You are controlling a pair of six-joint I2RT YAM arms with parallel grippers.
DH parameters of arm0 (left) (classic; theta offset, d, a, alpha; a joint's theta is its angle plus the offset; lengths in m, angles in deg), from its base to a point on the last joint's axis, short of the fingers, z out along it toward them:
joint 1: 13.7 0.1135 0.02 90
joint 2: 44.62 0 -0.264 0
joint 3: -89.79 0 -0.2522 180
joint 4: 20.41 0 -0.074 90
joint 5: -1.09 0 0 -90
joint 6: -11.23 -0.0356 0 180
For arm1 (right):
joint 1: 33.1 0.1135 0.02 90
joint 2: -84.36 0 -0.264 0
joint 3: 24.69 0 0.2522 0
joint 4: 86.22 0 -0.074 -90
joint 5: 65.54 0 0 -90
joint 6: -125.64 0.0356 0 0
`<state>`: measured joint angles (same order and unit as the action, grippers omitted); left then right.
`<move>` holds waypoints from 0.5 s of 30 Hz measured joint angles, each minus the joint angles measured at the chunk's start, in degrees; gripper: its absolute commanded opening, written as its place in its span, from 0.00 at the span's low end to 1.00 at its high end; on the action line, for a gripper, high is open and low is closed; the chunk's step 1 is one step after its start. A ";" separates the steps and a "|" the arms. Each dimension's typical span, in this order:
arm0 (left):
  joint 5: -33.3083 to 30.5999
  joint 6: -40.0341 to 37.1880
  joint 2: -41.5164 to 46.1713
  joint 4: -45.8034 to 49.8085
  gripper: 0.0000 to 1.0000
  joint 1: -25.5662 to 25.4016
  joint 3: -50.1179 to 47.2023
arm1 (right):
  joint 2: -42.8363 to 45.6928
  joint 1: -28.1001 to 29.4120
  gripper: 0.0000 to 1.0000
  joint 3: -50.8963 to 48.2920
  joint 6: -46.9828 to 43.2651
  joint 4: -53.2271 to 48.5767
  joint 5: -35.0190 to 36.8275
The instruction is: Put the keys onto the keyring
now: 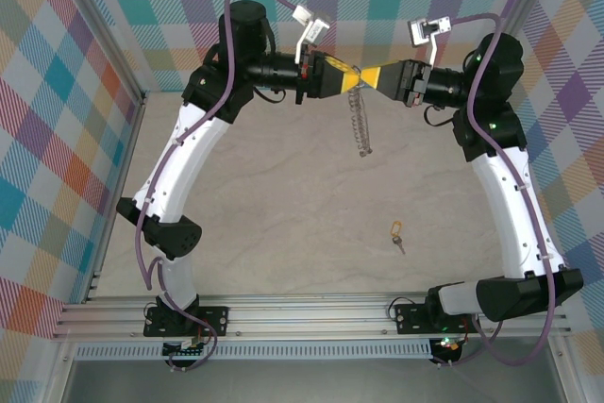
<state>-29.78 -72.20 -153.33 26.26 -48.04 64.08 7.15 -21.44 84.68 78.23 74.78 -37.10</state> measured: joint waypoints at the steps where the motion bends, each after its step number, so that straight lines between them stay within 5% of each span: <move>1: -0.02 0.00 0.00 0.04 0.00 0.00 0.04 | 0.00 0.00 0.12 -0.15 -0.17 -0.07 -0.02; 9: -0.09 0.02 -0.33 0.42 0.00 0.04 0.04 | 0.04 0.00 0.00 -0.68 -1.62 -0.42 -0.02; 12: -0.79 0.04 -0.33 1.09 0.23 0.04 0.04 | 0.22 0.00 0.00 -1.25 -1.64 -0.24 0.52; 15: -3.93 0.31 -0.33 1.29 0.35 0.17 0.09 | 0.72 0.02 0.00 -2.45 -1.53 -0.02 1.95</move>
<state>-33.71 -71.90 -153.66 27.55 -47.87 64.17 7.87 -21.42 82.24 76.70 74.76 -35.16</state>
